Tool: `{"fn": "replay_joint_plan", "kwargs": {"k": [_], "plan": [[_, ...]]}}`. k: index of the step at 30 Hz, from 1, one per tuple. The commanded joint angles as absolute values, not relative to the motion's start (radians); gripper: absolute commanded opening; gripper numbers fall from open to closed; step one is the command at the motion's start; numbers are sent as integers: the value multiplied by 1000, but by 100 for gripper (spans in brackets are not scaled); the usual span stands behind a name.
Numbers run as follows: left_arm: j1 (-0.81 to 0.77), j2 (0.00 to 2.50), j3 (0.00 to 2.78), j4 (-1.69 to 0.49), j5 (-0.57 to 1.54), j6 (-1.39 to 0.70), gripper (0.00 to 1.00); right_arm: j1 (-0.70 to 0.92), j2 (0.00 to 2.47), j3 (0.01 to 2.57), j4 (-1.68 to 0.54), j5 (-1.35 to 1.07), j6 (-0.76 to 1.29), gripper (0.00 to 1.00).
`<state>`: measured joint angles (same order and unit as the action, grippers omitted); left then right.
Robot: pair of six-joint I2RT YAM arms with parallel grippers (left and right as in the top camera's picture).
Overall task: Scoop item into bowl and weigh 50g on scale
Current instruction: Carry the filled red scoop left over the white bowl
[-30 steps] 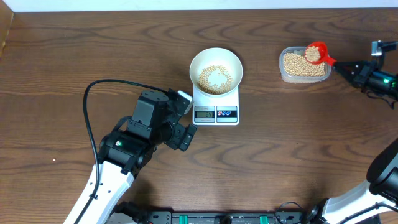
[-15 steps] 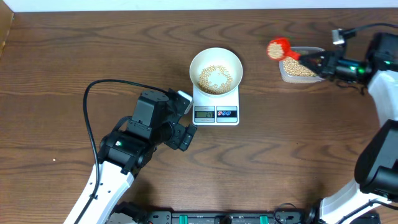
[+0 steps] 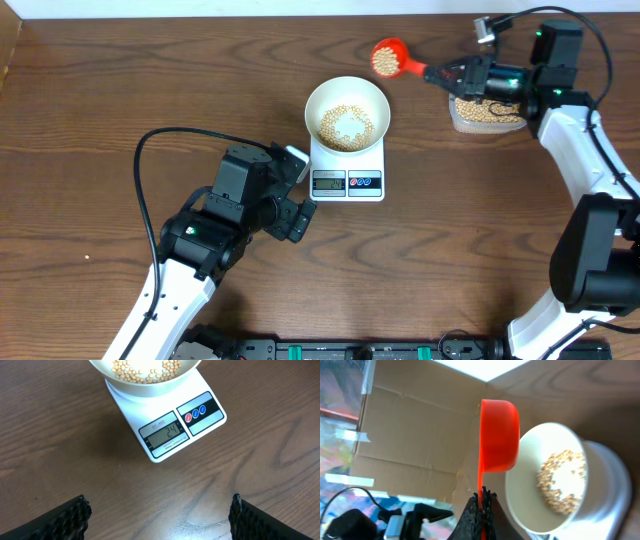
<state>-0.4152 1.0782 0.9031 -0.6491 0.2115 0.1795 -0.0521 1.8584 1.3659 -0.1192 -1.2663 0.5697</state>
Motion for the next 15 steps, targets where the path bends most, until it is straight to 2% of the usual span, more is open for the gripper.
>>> {"fn": "replay_joint_plan", "kwargs": {"k": [1, 5, 15], "plan": [[-418, 1077, 899, -650, 224, 174, 91, -31, 1868, 1374, -117, -1313, 644, 1], [-418, 1077, 899, -650, 224, 174, 91, 3, 1868, 1374, -151, -1391, 656, 1], [-418, 1077, 899, -650, 224, 174, 91, 90, 1868, 1374, -158, -1316, 605, 1]]}}
